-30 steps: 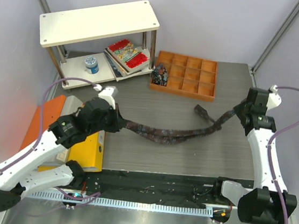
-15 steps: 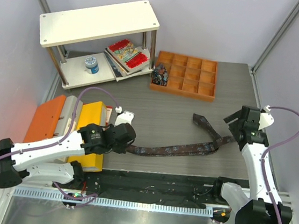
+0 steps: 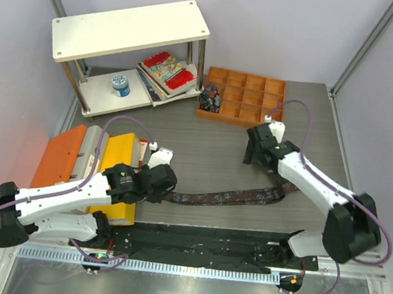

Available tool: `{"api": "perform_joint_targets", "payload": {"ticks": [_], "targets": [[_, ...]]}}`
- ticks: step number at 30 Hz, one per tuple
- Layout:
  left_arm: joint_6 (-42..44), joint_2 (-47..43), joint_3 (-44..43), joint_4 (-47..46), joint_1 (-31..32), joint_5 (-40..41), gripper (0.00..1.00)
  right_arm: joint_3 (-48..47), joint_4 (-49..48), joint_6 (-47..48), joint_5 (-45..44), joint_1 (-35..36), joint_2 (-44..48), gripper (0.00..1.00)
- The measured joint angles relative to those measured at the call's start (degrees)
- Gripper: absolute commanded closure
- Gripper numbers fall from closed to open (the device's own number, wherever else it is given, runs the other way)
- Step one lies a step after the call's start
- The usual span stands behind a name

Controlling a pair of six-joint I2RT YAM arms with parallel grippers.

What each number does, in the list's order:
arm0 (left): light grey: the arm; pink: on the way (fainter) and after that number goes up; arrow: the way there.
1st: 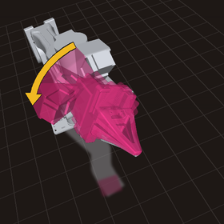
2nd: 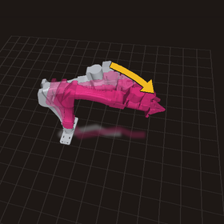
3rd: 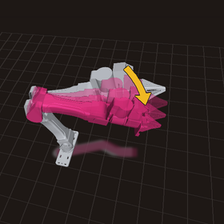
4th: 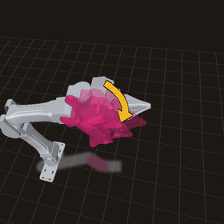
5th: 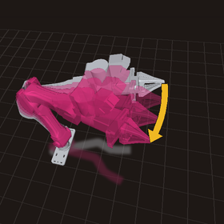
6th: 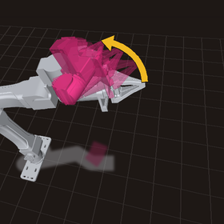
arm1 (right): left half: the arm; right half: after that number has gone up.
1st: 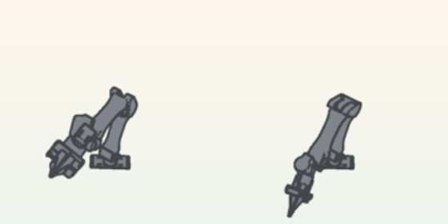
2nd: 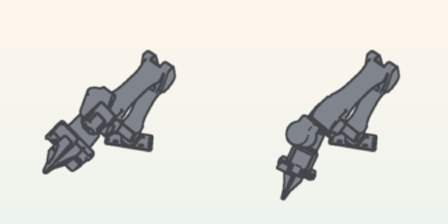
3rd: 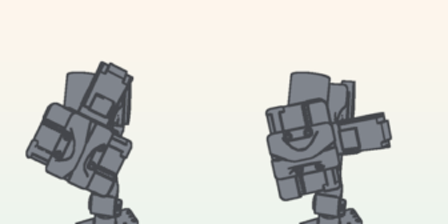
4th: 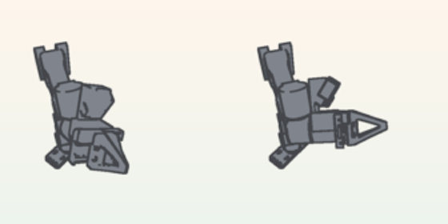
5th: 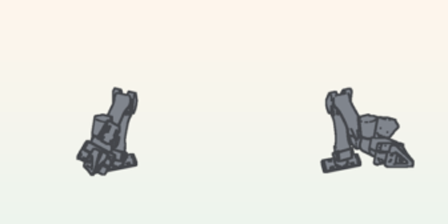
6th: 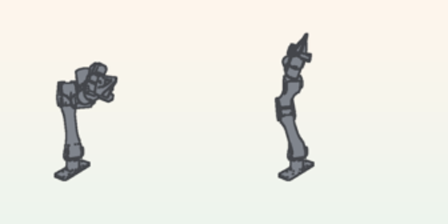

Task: Roll the ties
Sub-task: Flatten out the tie at the center of the board.

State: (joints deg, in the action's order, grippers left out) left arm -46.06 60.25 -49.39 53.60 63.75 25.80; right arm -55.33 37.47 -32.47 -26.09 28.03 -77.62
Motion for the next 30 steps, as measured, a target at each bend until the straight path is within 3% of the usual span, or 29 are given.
{"api": "perform_joint_targets", "payload": {"ticks": [7, 17, 20, 21, 23, 27, 30], "targets": [[1.9, 0.0, -2.0, 2.2, 0.0, 1.2, 0.88, -6.0, 2.1, 3.8, -4.6, 3.0, -15.7, 0.32], [3.1, -1.9, -2.2, 2.4, 0.0, 2.6, 0.87, -13.0, 2.5, 6.7, -10.4, 3.0, -27.2, 0.42], [3.0, -2.7, -2.2, 2.4, 0.0, 2.8, 0.87, -13.0, 2.9, 7.1, -11.2, 3.0, -29.6, 0.71], [3.0, -2.8, -2.2, 2.4, 0.0, 3.0, 0.88, -13.0, 3.0, 7.0, -11.5, 3.0, -30.1, 0.87], [3.0, -3.1, -2.2, 2.4, 0.0, 3.2, 0.89, -13.0, 3.5, 6.5, -12.7, 2.8, -30.5, 0.99], [3.0, -3.3, -2.2, 2.4, 0.0, 3.7, 0.92, -11.5, 2.6, 4.2, -14.0, 0.5, -28.5, 0.99], [3.0, -3.4, -2.2, 2.5, 0.0, 4.1, 0.93, -6.6, 1.2, 2.4, -12.6, -5.5, -20.7, 0.99]]}}
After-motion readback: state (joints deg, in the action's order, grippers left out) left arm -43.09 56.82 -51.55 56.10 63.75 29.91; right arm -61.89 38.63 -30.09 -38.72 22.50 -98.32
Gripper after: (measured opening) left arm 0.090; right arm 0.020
